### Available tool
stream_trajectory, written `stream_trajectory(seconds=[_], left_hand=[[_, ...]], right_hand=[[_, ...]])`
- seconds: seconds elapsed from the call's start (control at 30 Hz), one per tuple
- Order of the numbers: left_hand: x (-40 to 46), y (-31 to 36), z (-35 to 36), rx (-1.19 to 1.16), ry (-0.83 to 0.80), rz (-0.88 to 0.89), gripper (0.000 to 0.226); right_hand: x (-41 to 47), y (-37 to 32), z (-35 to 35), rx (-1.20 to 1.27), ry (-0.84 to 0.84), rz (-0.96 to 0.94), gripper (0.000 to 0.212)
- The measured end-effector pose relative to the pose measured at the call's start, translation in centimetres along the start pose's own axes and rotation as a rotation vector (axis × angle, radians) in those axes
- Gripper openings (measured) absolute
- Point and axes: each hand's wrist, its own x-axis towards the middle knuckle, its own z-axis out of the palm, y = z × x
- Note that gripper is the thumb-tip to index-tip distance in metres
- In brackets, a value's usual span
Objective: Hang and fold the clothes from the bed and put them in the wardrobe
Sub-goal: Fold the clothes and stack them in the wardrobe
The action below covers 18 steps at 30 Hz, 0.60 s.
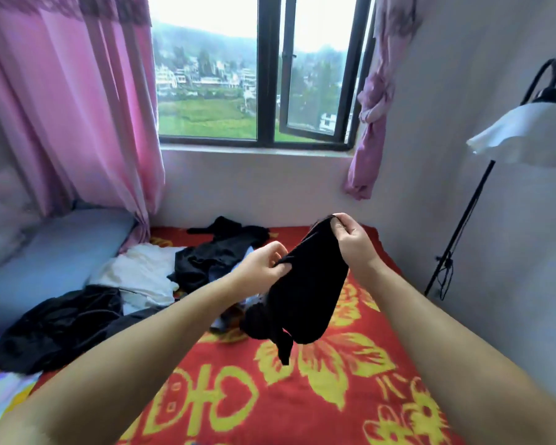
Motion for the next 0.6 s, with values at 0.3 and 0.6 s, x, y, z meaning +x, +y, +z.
stream_trajectory(seconds=[0.3, 0.6], left_hand=[[2.3, 4.7, -2.3, 0.013, 0.143, 0.02, 0.061], [1.2, 5.9, -1.6, -0.712, -0.284, -0.101, 0.036]], right_hand=[[0.2, -8.2, -1.8, 0.512, -0.227, 0.104, 0.031], [0.3, -8.3, -3.9, 0.398, -0.235, 0.146, 0.029]])
